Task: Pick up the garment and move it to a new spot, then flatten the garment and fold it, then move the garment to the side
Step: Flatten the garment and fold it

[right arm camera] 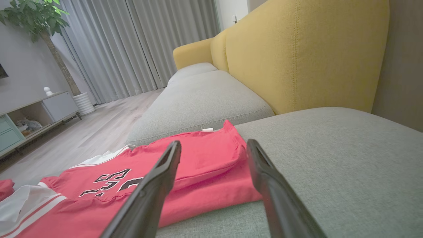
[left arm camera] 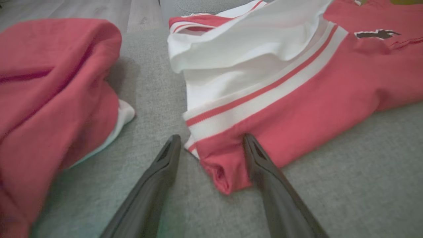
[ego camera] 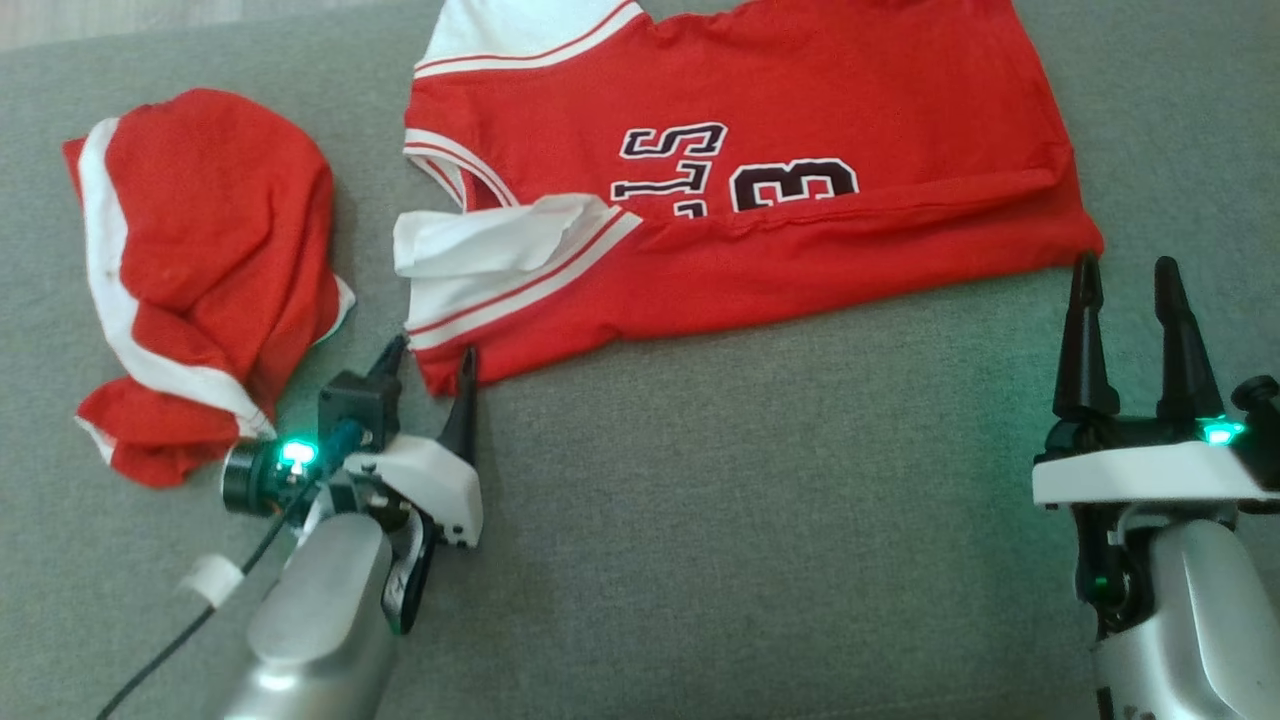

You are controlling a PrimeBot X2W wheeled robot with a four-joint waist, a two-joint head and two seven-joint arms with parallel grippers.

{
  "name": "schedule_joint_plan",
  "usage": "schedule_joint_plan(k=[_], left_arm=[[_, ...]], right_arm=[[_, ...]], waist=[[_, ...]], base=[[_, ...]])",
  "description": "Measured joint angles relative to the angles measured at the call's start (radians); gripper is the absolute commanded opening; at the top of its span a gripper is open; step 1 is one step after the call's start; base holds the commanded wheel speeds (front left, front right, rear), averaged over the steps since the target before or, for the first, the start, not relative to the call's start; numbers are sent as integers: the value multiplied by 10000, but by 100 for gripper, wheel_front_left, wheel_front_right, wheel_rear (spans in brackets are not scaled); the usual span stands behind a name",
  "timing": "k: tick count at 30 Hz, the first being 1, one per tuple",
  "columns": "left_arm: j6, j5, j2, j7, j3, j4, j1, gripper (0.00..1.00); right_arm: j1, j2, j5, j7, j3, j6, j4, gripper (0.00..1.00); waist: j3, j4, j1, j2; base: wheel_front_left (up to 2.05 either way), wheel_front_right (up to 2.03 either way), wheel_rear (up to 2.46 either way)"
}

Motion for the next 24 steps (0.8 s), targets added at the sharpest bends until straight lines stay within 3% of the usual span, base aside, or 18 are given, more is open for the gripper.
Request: schedule_joint_plan(k=[5,6,7,8,17,24], left_arm=[[-31,-2,0,182,-98,474,-445,100],[-75,-2,0,267,-123,531,-493,59],[-153,-2,2,341,-182,566,-537,5],[-219,-2,2,407,-261,598,-589,0],[-17,0,-69,75,-359,443,-569,0],[42,207,-42,-221,-627,-796,-612,0]], right_arm=[[-39,2,-6,-2,6,0,17,100],[-49,2,-12,-2,4,0,17,100],[-56,2,-27,-2,-6,0,19,100],[-67,8,-36,-2,-31,0,29,100],[-435,21,-928,836,-773,0,765,100],[-1918,31,-2571,3081,-2207,0,2368,100]], waist=[[70,-135,0,0],[65,-145,0,0],[56,-149,0,0],[41,-146,0,0],[-238,113,0,0],[-203,414,0,0]], base=[[0,0,0],[0,0,0],[0,0,0],[0,0,0],[0,0,0],[0,0,0]])
